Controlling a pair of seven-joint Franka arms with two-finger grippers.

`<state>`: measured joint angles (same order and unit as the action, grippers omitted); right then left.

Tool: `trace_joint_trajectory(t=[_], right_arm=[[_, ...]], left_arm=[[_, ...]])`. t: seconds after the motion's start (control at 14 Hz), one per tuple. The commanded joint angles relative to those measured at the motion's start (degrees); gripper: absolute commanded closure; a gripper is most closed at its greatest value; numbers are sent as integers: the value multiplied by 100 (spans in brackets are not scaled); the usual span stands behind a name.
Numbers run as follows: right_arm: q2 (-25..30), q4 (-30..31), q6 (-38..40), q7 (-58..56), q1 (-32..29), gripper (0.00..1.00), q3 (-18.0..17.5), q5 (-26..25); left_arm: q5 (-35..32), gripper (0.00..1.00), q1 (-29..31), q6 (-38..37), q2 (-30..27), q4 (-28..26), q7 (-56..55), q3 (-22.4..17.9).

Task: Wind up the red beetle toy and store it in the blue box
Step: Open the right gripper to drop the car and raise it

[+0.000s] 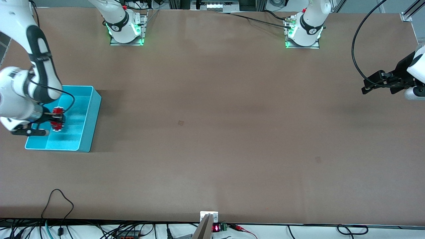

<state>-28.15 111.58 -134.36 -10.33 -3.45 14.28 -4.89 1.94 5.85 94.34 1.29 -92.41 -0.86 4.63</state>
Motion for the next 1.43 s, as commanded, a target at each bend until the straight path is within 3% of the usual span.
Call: trace_joint_trajectory(t=[0.0,0.07,0.14,0.21,0.29,0.43,0.71,1.0,1.21,1.36], right_arm=[[-15,162,-81,374,11,100,-57,6],[-41,171,-90,479,63,100,-66,15],[-41,171,-46,575,125,89,-66,6],[-7,171,-29,576,160,60,-75,6],[72,162,-28,559,204,1,-84,6],[475,110,172,480,213,0,-162,-38],[1407,-582,1620,480,196,0,-733,-56],[2075,-1524,3132,462,196,0,-848,15],[2515,-1736,3679,524,161,0,-866,479],[2630,-1798,3847,524,152,0,-866,498]], left_arm=[[17,0,12,-82,-67,65,104,72],[26,0,21,-82,-67,48,104,73],[35,0,21,-82,-67,39,104,64],[35,0,21,-91,-76,48,104,73],[35,0,21,-91,-67,48,104,73],[43,0,21,-82,-67,39,104,64],[52,0,21,-91,-58,39,104,73],[79,0,21,-117,-58,39,95,73],[79,0,30,-152,-58,39,95,46],[79,0,-49,-152,-50,48,95,12]])
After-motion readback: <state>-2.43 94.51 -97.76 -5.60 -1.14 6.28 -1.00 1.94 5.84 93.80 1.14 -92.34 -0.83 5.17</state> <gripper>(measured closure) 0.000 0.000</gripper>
